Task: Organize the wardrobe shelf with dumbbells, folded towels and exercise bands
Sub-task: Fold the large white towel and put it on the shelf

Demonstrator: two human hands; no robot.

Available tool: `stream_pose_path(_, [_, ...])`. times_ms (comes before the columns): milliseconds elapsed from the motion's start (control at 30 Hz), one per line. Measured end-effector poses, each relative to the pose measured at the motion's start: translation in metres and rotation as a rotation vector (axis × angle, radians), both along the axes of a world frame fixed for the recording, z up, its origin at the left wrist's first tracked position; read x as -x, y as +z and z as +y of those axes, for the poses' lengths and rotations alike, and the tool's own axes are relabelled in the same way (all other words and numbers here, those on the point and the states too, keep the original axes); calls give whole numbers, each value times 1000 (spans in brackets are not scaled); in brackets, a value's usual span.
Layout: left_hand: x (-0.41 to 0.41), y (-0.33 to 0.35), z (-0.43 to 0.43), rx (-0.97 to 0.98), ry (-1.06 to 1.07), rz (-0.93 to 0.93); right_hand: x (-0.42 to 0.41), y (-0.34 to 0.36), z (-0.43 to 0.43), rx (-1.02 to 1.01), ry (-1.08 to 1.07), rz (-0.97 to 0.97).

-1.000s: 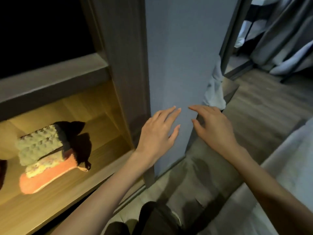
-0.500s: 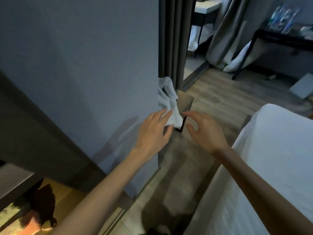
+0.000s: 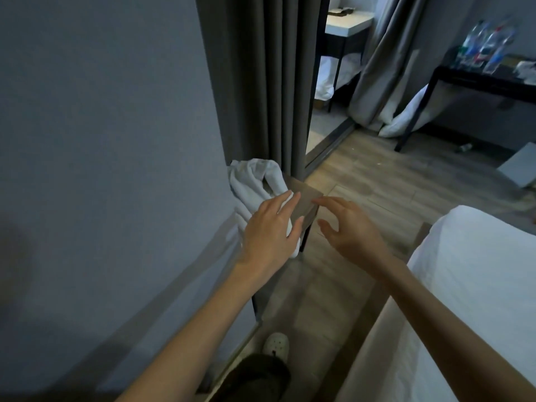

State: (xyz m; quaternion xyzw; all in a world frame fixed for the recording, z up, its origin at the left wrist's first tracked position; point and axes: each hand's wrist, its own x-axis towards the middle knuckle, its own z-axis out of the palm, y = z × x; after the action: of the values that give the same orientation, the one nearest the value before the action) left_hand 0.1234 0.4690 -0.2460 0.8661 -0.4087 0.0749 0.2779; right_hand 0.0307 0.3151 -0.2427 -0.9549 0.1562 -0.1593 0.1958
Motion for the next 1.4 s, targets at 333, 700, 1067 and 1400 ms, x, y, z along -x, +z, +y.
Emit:
stream_pose_path(333, [-86,-17,-123,-37,94,46,-97,-9,-123,77,15,111])
stream_pose_path(700, [-195,-34,-201,-129,444,114,-224,-26,-234,82,224,151])
stream_pose_path(1067, [-190,-70,-171,-36,1036,428,-347,-39,-255,257,870,349])
stream_pose_path(1400, [-170,-162,-126,70,1260,776,-438,-120,-205,206,921,636])
